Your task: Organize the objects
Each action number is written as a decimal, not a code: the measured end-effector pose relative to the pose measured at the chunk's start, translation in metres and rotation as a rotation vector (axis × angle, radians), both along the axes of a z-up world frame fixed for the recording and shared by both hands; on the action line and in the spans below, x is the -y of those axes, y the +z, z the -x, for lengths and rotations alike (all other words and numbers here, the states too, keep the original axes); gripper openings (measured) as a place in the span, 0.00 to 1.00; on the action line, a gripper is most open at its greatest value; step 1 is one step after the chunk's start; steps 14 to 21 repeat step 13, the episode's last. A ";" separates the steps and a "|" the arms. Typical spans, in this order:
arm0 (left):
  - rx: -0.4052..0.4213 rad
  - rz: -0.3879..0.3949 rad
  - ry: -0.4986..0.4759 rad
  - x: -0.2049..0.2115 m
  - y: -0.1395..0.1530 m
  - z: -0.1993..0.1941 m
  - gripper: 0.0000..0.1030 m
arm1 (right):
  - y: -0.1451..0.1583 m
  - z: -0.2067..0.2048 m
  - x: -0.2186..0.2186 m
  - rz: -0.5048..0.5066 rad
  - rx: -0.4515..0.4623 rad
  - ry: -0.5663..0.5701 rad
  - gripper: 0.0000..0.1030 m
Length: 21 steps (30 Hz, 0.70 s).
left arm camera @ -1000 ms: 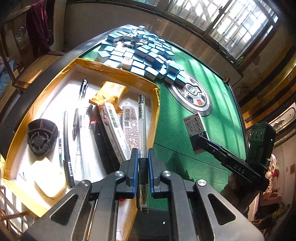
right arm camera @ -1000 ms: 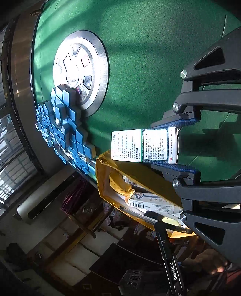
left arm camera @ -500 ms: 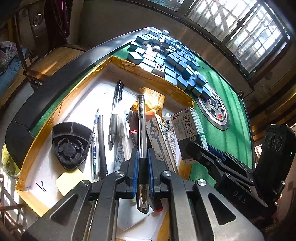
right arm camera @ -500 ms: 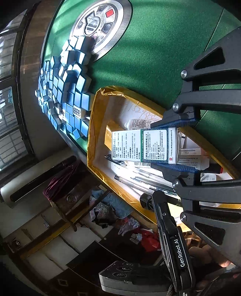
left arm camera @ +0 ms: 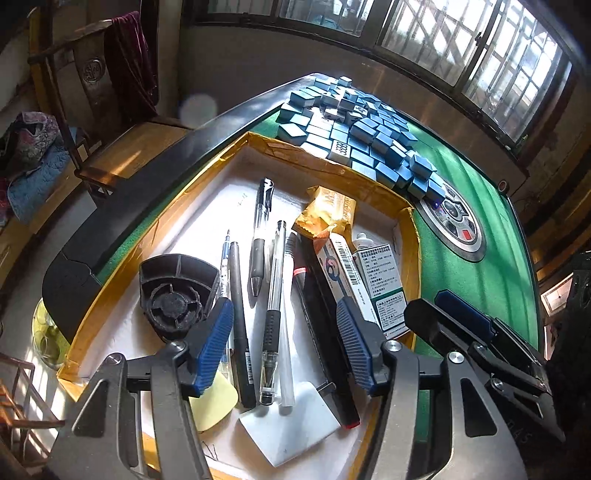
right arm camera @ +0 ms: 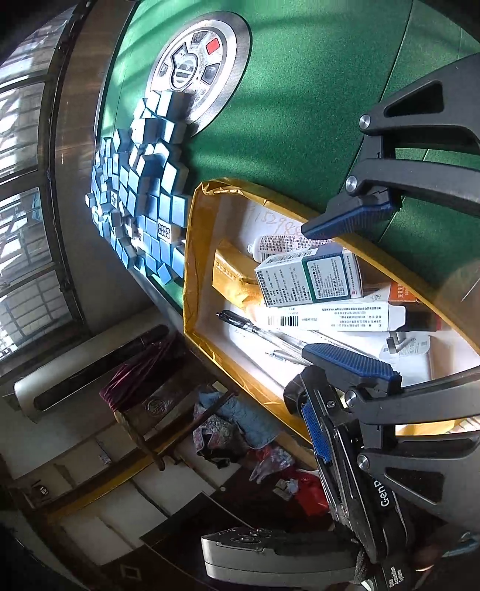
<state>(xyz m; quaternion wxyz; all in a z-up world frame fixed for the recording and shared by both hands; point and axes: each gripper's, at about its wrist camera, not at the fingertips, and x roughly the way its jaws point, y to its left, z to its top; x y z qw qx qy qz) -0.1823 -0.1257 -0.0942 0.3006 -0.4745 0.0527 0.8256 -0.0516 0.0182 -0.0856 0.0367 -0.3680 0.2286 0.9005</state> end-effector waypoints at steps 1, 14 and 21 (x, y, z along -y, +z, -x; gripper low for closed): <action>-0.020 0.006 0.009 0.003 0.003 -0.003 0.65 | 0.003 -0.005 0.001 0.000 -0.011 -0.013 0.54; -0.071 0.083 0.014 0.011 0.004 -0.025 0.67 | 0.011 -0.033 0.027 -0.017 -0.022 -0.023 0.54; -0.071 0.083 0.014 0.011 0.004 -0.025 0.67 | 0.011 -0.033 0.027 -0.017 -0.022 -0.023 0.54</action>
